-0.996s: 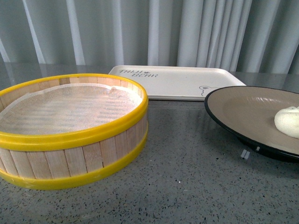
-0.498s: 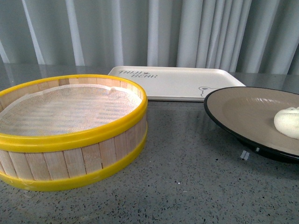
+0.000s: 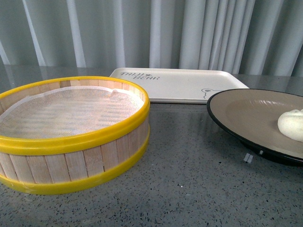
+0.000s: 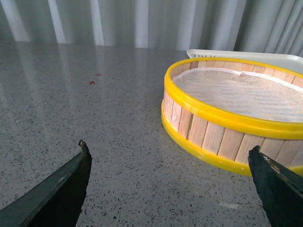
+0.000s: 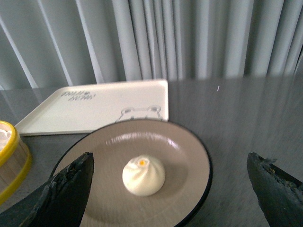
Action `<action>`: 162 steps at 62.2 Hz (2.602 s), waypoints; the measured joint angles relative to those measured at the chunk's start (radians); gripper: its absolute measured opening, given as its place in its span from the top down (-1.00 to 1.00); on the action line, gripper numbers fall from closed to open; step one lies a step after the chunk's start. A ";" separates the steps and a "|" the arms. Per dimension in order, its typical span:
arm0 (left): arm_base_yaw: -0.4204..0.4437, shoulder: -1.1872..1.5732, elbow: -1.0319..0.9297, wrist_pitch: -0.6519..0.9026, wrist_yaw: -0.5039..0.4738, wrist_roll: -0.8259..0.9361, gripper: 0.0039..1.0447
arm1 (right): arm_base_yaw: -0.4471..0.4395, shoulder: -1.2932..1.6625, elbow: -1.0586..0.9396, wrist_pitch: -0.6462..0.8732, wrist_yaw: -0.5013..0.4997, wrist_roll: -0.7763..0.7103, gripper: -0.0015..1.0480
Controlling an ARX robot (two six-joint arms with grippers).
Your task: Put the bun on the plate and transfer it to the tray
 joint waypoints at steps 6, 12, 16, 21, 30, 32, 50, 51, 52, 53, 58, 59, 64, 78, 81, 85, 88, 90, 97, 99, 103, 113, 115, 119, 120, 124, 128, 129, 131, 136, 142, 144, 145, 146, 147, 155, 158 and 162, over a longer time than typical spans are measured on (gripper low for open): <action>0.000 0.000 0.000 0.000 0.000 0.000 -0.88 | -0.059 0.111 0.037 -0.055 -0.063 0.205 -0.83; 0.000 0.000 0.000 0.000 0.000 0.000 -0.88 | -0.111 0.174 0.058 -0.100 -0.140 0.417 -0.83; 0.000 0.000 0.000 0.000 0.000 0.000 -0.88 | -0.130 0.204 0.065 -0.106 -0.177 0.512 -0.83; 0.000 0.000 0.000 0.000 0.000 0.000 -0.88 | -0.139 0.255 0.073 -0.124 -0.225 0.655 -0.83; 0.000 0.000 0.000 0.000 0.000 0.000 -0.88 | -0.120 0.305 0.074 -0.139 -0.268 0.791 -0.83; 0.000 0.000 0.000 0.000 0.000 0.000 -0.88 | -0.116 0.317 0.076 -0.134 -0.268 0.805 -0.83; 0.000 0.000 0.000 0.000 0.000 0.000 -0.88 | -0.030 0.432 0.104 -0.084 -0.255 0.905 -0.83; 0.000 0.000 0.000 0.000 0.000 0.000 -0.88 | -0.016 0.436 0.104 -0.080 -0.252 0.916 -0.83; 0.000 0.000 0.000 0.000 0.000 0.000 -0.88 | -0.008 0.438 0.104 -0.077 -0.250 0.919 -0.83; 0.000 0.000 0.000 0.000 0.000 0.000 -0.88 | -0.006 0.438 0.104 -0.076 -0.249 0.920 -0.83; 0.000 0.000 0.000 0.000 0.000 0.000 -0.88 | 0.027 0.447 0.104 -0.059 -0.245 0.937 -0.83; 0.000 0.000 0.000 0.000 0.000 0.000 -0.88 | 0.029 0.449 0.104 -0.058 -0.244 0.939 -0.83; 0.000 0.000 0.000 0.000 0.000 0.000 -0.88 | 0.042 0.465 0.104 -0.048 -0.240 0.952 -0.83; 0.000 0.000 0.000 0.000 0.000 0.000 -0.88 | 0.041 0.477 0.104 -0.039 -0.234 0.970 -0.27; 0.000 0.000 0.000 0.000 0.000 0.000 -0.88 | 0.038 0.478 0.104 -0.036 -0.235 0.971 -0.10; 0.000 0.000 0.000 0.000 0.000 0.000 -0.88 | 0.032 0.484 0.103 -0.032 -0.239 0.971 0.12; 0.000 0.000 0.000 0.000 0.000 0.000 -0.88 | 0.027 0.490 0.103 -0.032 -0.242 0.971 0.26; 0.000 0.000 0.000 0.000 0.000 0.000 -0.88 | 0.024 0.492 0.102 -0.032 -0.243 0.971 0.36; 0.000 0.000 0.000 0.000 0.000 0.000 -0.88 | 0.013 0.499 0.100 -0.026 -0.244 0.971 0.67; 0.000 0.000 0.000 0.000 0.000 0.000 -0.88 | 0.010 0.501 0.100 -0.022 -0.246 0.971 0.77; 0.000 0.000 0.000 0.000 0.000 0.000 -0.88 | 0.003 0.504 0.098 -0.017 -0.256 0.978 0.92; 0.000 0.000 0.000 0.000 -0.001 0.000 -0.88 | -0.008 0.502 0.099 -0.007 -0.277 0.974 0.94; 0.000 0.000 0.000 0.000 0.000 0.000 -0.88 | -0.010 0.501 0.099 -0.005 -0.278 0.975 0.94; 0.000 0.000 0.000 0.000 -0.001 0.000 -0.88 | -0.010 0.491 0.097 -0.003 -0.278 0.974 0.94; 0.000 0.000 0.000 0.000 0.000 0.000 -0.88 | -0.010 0.485 0.094 -0.003 -0.278 0.972 0.94; 0.000 0.000 0.000 0.000 0.000 0.000 -0.88 | -0.013 0.457 0.081 -0.003 -0.279 0.972 0.94; 0.000 0.000 0.000 0.000 0.000 0.000 -0.88 | -0.018 0.422 0.070 -0.003 -0.283 0.973 0.94; 0.000 0.000 0.000 0.000 0.000 0.000 -0.88 | -0.021 0.404 0.066 -0.003 -0.286 0.973 0.94; 0.000 0.000 0.000 0.000 0.000 0.000 -0.88 | -0.027 0.373 0.063 0.006 -0.296 0.978 0.94; 0.000 0.000 0.000 0.000 0.000 0.000 -0.88 | -0.040 0.336 0.063 0.059 -0.312 1.004 0.94; 0.000 0.000 0.000 0.000 0.000 0.000 -0.88 | -0.050 0.380 0.092 0.142 -0.309 1.061 0.94; 0.000 0.000 0.000 0.000 0.000 0.000 -0.88 | -0.050 0.406 0.102 0.166 -0.301 1.076 0.94; 0.000 0.000 0.000 0.000 0.000 0.000 -0.88 | -0.050 0.415 0.106 0.172 -0.297 1.078 0.94; 0.000 0.000 0.000 0.000 0.000 0.000 -0.88 | -0.048 0.434 0.116 0.184 -0.291 1.087 0.94; 0.000 0.000 0.000 0.000 0.000 0.000 -0.88 | -0.047 0.445 0.122 0.189 -0.286 1.093 0.94; 0.000 0.000 0.000 0.000 -0.001 0.000 -0.88 | -0.025 0.600 0.220 0.261 -0.225 1.141 0.94; 0.000 0.000 0.000 0.000 0.000 0.000 -0.88 | -0.010 0.689 0.288 0.295 -0.206 1.167 0.94; 0.000 0.000 0.000 0.000 0.000 0.000 -0.88 | 0.005 0.773 0.372 0.297 -0.191 1.185 0.94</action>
